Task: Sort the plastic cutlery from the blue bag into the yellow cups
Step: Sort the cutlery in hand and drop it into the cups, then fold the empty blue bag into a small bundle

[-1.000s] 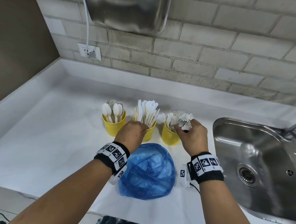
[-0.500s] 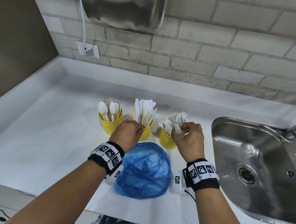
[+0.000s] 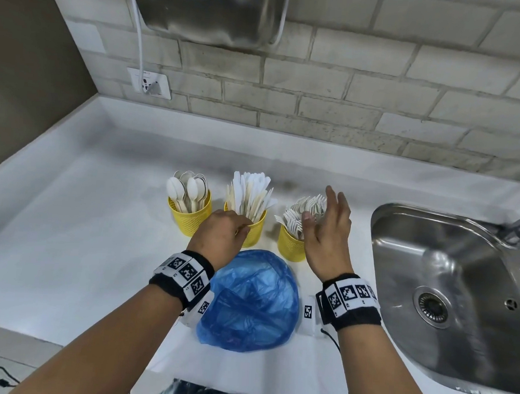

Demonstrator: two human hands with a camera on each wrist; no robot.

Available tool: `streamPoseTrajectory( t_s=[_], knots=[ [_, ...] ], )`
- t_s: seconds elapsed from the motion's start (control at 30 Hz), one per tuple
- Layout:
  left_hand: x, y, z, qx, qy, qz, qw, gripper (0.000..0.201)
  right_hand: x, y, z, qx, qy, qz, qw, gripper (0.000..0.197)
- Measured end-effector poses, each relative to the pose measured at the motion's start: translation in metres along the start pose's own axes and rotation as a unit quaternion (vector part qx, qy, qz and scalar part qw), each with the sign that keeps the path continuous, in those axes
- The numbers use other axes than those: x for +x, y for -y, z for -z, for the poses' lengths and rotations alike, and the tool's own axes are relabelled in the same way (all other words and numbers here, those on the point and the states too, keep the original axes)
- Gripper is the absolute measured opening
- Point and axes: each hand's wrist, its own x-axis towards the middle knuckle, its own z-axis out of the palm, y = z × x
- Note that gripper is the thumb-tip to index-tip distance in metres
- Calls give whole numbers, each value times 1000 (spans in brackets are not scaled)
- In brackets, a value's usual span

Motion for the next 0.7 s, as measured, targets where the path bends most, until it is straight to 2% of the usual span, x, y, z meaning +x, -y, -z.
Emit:
streamPoseTrajectory(
  t_s=[0.07, 0.13, 0.23, 0.33, 0.7],
  knots=[
    [1, 0, 0, 1, 3, 0, 1000, 19, 4, -3, -3, -53, 30, -16, 998, 57],
    [1, 0, 1, 2, 2, 1, 1000, 19, 3, -3, -3, -13, 43, -18, 999, 59],
    [1, 1, 0, -6, -7, -2, 1000, 18, -3, -6, -2, 78, 46, -4, 996, 81],
    [1, 3, -1, -11, -12, 1, 1000, 18, -8, -8, -5, 61, 58, 4, 996, 106],
    [2, 1, 6, -24, -15, -1, 1000, 18, -1, -15, -19, 72, 12, 9, 997, 97]
  ],
)
